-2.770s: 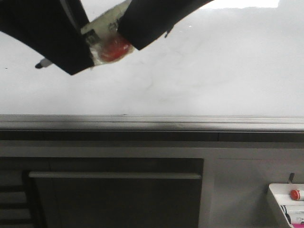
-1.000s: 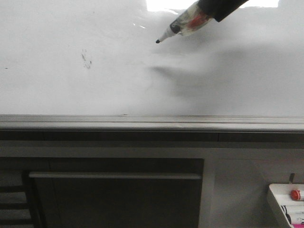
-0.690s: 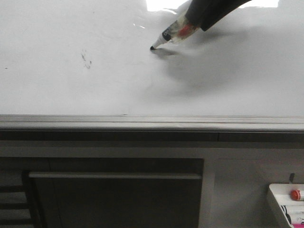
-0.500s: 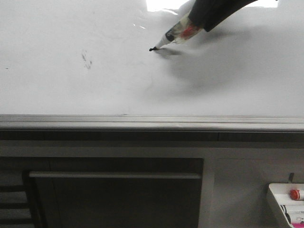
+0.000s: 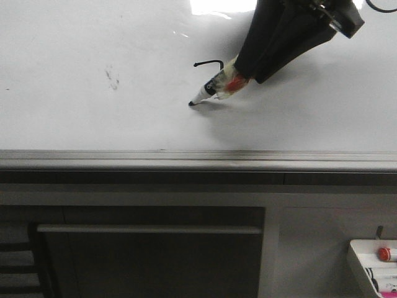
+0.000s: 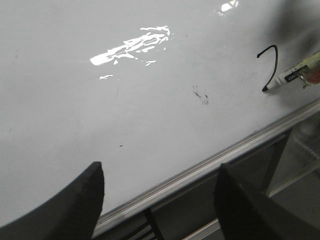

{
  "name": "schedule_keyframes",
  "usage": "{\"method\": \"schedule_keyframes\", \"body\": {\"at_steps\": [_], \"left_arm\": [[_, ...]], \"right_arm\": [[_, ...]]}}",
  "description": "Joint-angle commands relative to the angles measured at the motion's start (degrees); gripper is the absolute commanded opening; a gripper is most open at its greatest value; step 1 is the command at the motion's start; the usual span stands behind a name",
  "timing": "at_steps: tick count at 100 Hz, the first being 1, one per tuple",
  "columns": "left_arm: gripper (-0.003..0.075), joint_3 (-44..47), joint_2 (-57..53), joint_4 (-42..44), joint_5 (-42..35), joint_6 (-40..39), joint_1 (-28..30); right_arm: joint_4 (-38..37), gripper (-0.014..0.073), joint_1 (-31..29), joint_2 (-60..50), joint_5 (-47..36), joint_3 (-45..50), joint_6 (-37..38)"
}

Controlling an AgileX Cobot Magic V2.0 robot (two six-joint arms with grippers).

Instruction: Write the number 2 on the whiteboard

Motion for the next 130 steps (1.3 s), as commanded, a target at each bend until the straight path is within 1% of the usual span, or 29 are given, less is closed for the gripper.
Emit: {"method": "schedule_keyframes", "body": {"at_steps": [1,25,48,58,65,66,77,84,89,94,108,112,124,130], "left_arm": [[0.0442,-1.6,-0.1,-0.1,-4.3,-0.6,0.1],[0.0442,-1.6,-0.1,1.5,-4.3,-0.6,0.1],[0.0442,-1.6,-0.1,1.6,-4.3,-0.6,0.1],[0.0442,-1.8,-0.1,1.6,-3.8,0.1,0.1],[0.0442,-3.1,0.8,1.3,-1.1,1.6,0.1],[0.0442,-3.5,1.1,1.1,-0.2,2.0,0.0],[0.0442,-6.9,4.4,-2.2,6.4,7.6,-1.5],[0.0442,-8.7,7.0,-5.9,9.2,13.0,-3.8],[0.0442,-9.7,9.1,-8.1,10.8,17.0,-5.9],[0.0442,-10.6,11.1,-8.8,12.3,19.2,-8.6],[0.0442,-12.7,17.1,-8.9,13.0,21.2,-14.9],[0.0442,-13.6,18.7,-8.9,12.4,21.5,-16.9],[0.0442,-15.8,23.2,-8.9,10.2,22.7,-20.6],[0.0442,-17.1,25.2,-8.9,8.8,22.7,-22.1]], "right_arm": [[-1.0,-0.0055,-1.4,-1.6,-4.4,-1.2,-0.2],[-1.6,-0.0055,-6.4,-4.7,1.1,-1.1,-0.2],[-0.7,-0.0055,-5.9,-4.6,1.0,-1.1,-0.2],[0.8,-0.0055,-5.8,-5.1,4.3,-1.8,-1.0],[4.2,-0.0055,-5.7,-5.7,9.4,-2.5,-4.7],[5.6,-0.0055,-5.7,-5.9,10.5,-2.8,-5.7],[11.9,-0.0055,-5.4,-7.4,18.4,-3.2,-14.8],[11.9,-0.0055,-4.4,-8.6,18.2,-3.2,-17.0],[11.9,-0.0055,-3.4,-9.4,18.2,-3.2,-20.3],[11.9,-0.0055,-2.4,-10.1,18.2,-3.2,-23.3],[11.7,-0.0055,1.2,-11.9,18.2,-3.2,-32.5],[11.5,-0.0055,2.8,-12.2,18.2,-3.2,-35.4],[10.9,-0.0055,6.1,-12.2,18.1,-3.2,-44.3],[10.5,-0.0055,7.4,-12.2,17.0,-3.2,-45.2]]}}
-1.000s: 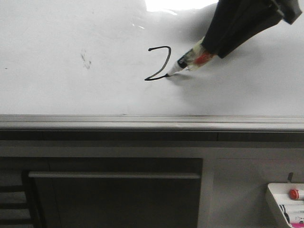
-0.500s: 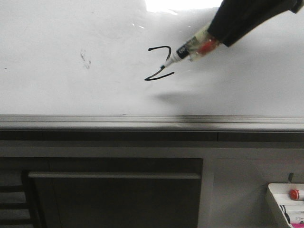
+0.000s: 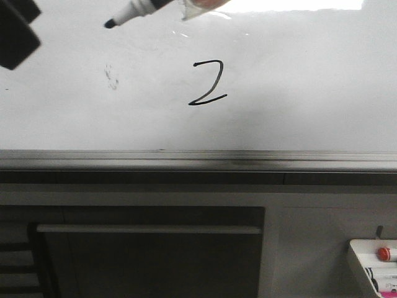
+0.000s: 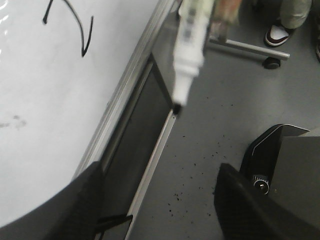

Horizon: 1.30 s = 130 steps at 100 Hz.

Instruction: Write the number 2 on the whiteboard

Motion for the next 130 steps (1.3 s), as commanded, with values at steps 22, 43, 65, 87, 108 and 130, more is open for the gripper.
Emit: {"method": "schedule_keyframes", "body": {"at_steps": [22,43,65,87,108,130], "left_arm": [[0.0442,-6.2,7.2,-2.9,-8.5,1.4,-4.3],[0.0441,-7.1,8.5,-5.2,-9.0,1.8,-4.3],[0.0377,-7.1,8.5,-7.6,-9.0,1.8,-4.3],[0.0302,-7.1,8.5,-7.6,-8.5,1.8,-4.3],[0.0212,-7.1,8.5,-7.5,-8.3,1.8,-4.3],[0.0138,-7.1,8.5,-7.5,-8.3,1.8,-4.3]], "right_arm": [[-1.5,-0.0055,2.4,-1.8,0.8,-1.7,-4.3],[-1.7,-0.0055,2.4,-1.8,0.1,-1.7,-4.3],[-0.8,-0.0055,2.4,-1.8,-2.2,-1.7,-4.1],[0.3,-0.0055,2.4,-1.8,-3.9,-1.7,-3.7],[1.5,-0.0055,2.4,-1.8,-3.3,-1.7,-3.7],[1.5,-0.0055,2.4,-1.8,-2.1,-1.7,-3.7]]}}
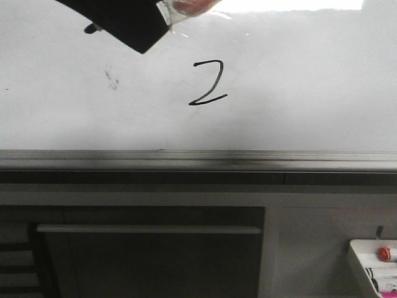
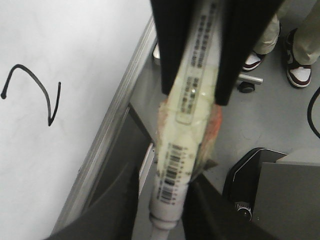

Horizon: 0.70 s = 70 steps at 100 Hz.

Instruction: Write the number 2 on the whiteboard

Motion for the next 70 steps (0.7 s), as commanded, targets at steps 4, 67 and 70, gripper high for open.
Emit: {"method": "schedule_keyframes", "body": {"at_steps": [4,67,70], "left_arm": [[0.0127,-1.9,-1.2,-1.2,-3.1,0.0,-0.4],[0.0081,-1.9,-1.2,-0.1,-4.2,0.0,-0.4],[0.0081,-1.9,-1.2,0.4,-4.2,0.0,-0.4]], "right_arm": [[3.2,-0.0055,0.0,-1.8,0.3,-1.7,-0.3],[1.9,0.0285,-0.9,-3.3,-1.8,-1.7,1.2],[1.5,0.0284,-1.3,-3.9,-2.0,-1.7,1.5]]}}
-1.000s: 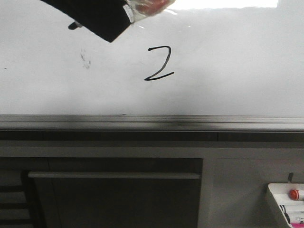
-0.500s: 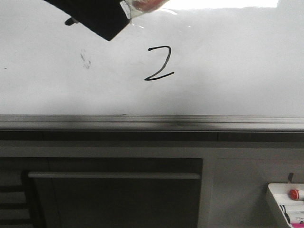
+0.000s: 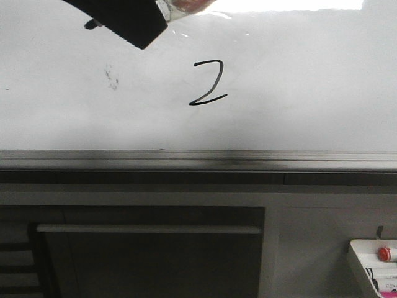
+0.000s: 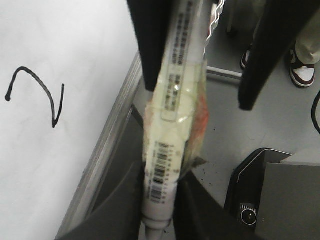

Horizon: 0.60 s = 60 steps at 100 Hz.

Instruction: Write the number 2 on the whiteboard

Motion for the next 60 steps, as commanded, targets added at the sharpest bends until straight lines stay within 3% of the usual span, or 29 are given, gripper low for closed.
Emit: {"method": "schedule_keyframes", "body": {"at_steps": [1,19,34,42,60], "left_arm": [[0.0081,-1.9,-1.2,-0.1,-3.4,-0.2,-0.3],[0.0081,-1.9,-1.9,2.9,-3.0,-0.7,0.4],[0.0081,-0.8,-4.2,4.0,-3.0,-2.5,5.5],[0.0081,1.8,-6.6,4.0,-6.1,-3.9,9.7],[0.0072,12.1,-11.4,3.3,-20.2,-9.8,21.7]], "right_arm": [[1.5,0.0284,-1.3,-3.6,-1.7,-1.7,0.8],[-9.6,0.0284,-5.7,-10.5,-3.6,-1.7,12.5],[-16.6,0.0284,-10.7,-18.2,-1.9,-0.3,25.9],[-17.2,0.0284,-13.0,-22.5,-3.9,3.6,30.9],[-17.2,0.0284,-14.0,-31.9,-10.8,14.8,31.5]]}}
